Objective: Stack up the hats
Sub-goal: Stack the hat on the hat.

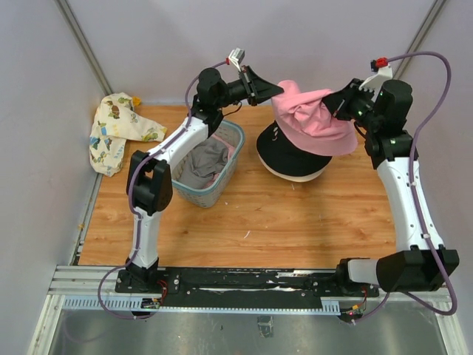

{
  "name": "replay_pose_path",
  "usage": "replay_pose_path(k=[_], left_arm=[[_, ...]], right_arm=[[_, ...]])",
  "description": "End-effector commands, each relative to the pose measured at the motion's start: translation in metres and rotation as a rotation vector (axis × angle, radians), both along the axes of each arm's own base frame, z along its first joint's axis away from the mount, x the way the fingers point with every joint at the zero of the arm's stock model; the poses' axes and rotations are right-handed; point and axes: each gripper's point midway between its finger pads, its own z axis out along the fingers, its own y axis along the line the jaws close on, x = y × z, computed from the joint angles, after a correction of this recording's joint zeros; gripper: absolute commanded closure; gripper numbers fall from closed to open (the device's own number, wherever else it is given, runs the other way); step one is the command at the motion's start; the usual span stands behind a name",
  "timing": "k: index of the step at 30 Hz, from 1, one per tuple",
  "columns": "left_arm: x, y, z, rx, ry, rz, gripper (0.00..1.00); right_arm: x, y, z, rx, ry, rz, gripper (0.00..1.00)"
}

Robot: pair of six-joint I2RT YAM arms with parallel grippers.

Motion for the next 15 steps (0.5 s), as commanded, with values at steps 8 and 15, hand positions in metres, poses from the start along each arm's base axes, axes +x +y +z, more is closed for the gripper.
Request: replay_pose_path(k=[8,15], left_arm=[[0.02,0.038,-0.032,-0.031,0.062,0.005,1.0],[0.02,0.042,-0.049,-0.011,0.089,-0.004,0.99]], right_arm=[[0.032,-0.006,0.0,0.066,-0.04,0.013,0.96],[0.038,-0.005,-0.019,0.074,0.008,0.023,0.93]])
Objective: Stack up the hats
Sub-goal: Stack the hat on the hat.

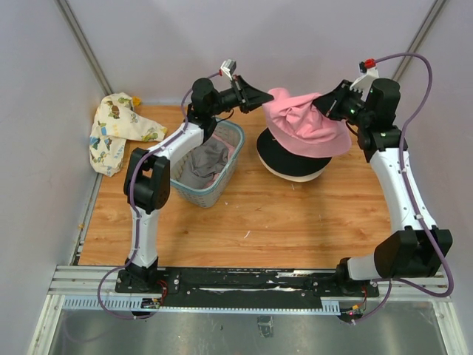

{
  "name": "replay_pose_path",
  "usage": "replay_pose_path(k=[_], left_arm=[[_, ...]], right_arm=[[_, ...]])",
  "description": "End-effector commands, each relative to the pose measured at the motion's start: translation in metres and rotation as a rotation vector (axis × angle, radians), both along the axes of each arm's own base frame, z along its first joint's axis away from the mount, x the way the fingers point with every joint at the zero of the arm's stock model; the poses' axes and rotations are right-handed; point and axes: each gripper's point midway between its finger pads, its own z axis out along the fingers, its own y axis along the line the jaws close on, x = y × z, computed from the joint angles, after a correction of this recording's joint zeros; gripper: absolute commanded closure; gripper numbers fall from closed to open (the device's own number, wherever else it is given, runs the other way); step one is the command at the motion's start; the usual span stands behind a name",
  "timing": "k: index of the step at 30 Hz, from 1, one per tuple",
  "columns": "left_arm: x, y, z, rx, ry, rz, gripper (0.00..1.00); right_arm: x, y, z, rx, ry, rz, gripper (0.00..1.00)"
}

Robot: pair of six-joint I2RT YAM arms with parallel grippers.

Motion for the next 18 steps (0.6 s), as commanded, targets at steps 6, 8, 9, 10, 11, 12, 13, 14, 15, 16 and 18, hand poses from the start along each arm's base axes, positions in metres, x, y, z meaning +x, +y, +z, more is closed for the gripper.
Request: replay_pose_path(k=[6,8,9,10,11,12,13,14,15,16,18], left_arm=[[0.001,0.019,-0.036,0.026,0.031,-0.008,0.99],[0.003,0.019,-0.045,0.031,0.049,-0.01,0.99],[0.005,0.019,-0.051,0.035,0.058,-0.009,0.99],[0.006,0.019,-0.055,0.038,0.065,-0.007,0.99],[0.008,0.02,-0.06,0.042,0.074,-0.006,1.0],[0.009,0.019,-0.064,0.045,0.084,-0.006,1.0],[0.01,0.019,-0.068,0.048,0.09,-0.007,1.0],[0.011,0.018,-0.072,0.051,0.1,-0.009,1.0],[0.012,0.018,-0.075,0.054,0.106,-0.01,0.99],[0.014,0.017,-0.079,0.058,0.11,-0.008,0.99],[0.018,0.016,-0.085,0.075,0.12,-0.005,0.99]], right_arm=[[0.016,-0.023,-0.007,0.012,-0.027,-0.073,0.91],[0.018,-0.023,-0.013,0.009,-0.015,-0.074,0.9],[0.018,-0.023,-0.016,0.009,-0.007,-0.073,0.89],[0.019,-0.023,-0.018,0.006,-0.003,-0.073,0.88],[0.019,-0.024,-0.022,0.004,0.005,-0.073,0.87],[0.019,-0.024,-0.025,0.003,0.01,-0.073,0.85],[0.019,-0.024,-0.028,0.001,0.016,-0.073,0.83],[0.019,-0.024,-0.03,0.0,0.021,-0.074,0.79],[0.018,-0.024,-0.033,-0.002,0.03,-0.074,0.75],[0.017,-0.024,-0.035,-0.004,0.035,-0.073,0.7],[0.016,-0.024,-0.036,-0.007,0.04,-0.076,0.61]])
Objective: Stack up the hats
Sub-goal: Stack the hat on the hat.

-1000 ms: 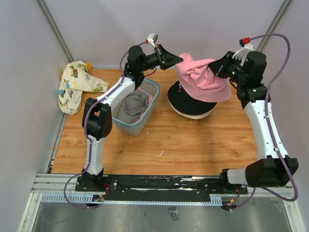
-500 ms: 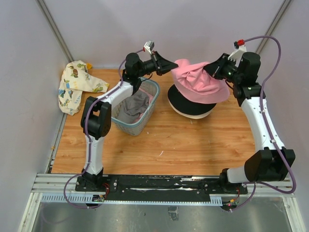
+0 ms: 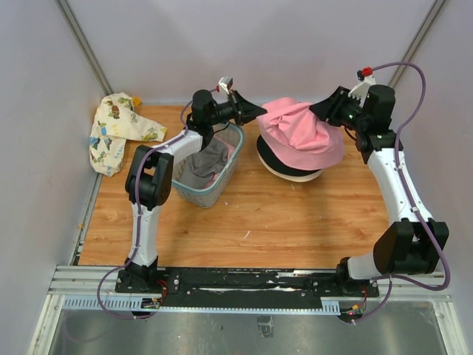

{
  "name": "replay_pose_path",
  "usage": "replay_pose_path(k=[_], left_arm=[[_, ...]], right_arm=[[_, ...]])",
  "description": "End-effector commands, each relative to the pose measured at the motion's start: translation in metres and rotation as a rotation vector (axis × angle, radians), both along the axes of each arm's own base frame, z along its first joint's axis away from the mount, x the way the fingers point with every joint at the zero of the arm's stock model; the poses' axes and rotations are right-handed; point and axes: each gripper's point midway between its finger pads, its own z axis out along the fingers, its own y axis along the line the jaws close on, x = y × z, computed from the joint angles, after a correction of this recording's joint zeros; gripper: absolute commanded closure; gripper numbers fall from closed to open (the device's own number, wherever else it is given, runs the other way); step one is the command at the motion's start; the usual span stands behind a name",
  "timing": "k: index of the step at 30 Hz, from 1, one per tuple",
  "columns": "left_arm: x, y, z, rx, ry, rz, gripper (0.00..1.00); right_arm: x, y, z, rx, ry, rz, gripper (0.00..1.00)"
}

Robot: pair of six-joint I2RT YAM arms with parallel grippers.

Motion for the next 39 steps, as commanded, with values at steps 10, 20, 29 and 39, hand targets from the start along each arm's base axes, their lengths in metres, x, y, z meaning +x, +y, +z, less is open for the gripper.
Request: replay_pose_path(k=[10,20,29,39], left_arm=[[0.016,-0.001,-0.041,0.079,0.046,-0.011,0.99],[0.02,-0.003,-0.045,0.087,0.06,-0.006,0.99],[0.025,-0.009,-0.043,0.086,0.059,-0.018,1.0],[0.032,-0.021,-0.047,0.093,0.062,-0.048,0.99]], right_arm=[[-0.016,-0.043,0.019,0.032,-0.061,-0.151,0.33],[-0.021,-0.078,-0.026,0.185,-0.013,-0.228,0.29],[0.0,-0.074,-0.035,0.313,-0.072,-0.109,0.29],[0.016,-0.067,-0.038,0.353,-0.087,-0.007,0.29]])
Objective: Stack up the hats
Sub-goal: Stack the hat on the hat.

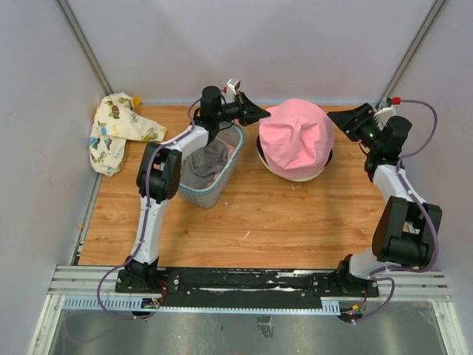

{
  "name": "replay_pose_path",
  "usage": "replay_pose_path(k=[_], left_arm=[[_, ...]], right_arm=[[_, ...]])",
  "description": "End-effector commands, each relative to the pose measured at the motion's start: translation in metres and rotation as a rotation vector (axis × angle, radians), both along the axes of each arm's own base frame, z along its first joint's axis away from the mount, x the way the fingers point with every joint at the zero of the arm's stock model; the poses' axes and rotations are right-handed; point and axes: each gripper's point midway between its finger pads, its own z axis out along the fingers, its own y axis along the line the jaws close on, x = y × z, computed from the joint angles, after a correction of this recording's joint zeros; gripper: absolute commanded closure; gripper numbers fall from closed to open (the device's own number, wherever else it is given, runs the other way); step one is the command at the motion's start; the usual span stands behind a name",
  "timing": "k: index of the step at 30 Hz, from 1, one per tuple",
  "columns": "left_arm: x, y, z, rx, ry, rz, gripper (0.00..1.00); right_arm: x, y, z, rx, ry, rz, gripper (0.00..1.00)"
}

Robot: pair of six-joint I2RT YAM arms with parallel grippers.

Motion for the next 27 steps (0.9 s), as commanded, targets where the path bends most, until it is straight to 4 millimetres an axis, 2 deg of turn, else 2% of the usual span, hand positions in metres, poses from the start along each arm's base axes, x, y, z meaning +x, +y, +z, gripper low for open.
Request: replay_pose_path(k=[1,7,12,18,24,27], left_arm=[[0.003,-0.006,-0.003,0.009,-0.008,-0.016,0.99],[0.006,-0.009,-0.005,0.013,-0.005,-0.019,0.99],[0.009,-0.01,-0.005,0.017,-0.005,-0.018,0.99],[0.011,-0.013,-0.006,0.016,0.0,-0.016,0.99],[0.013,-0.015,-0.007,0.015,0.002,-0.018,0.99],[0.012,-0.015,-0.004,0.013,-0.004,-0.021,0.99]], right_arm=[[0.005,0.003,0.018,0.01,-0.081,0.062,0.29],[0.013,0.013,0.011,0.046,-0.09,0.128,0.31],[0.014,0.02,0.015,0.055,-0.107,0.158,0.4],[0.011,0.027,0.017,0.074,-0.112,0.199,0.62],[0.012,0.032,0.017,0.089,-0.111,0.216,0.94],[0.013,0.032,0.024,0.095,-0.116,0.212,0.99]])
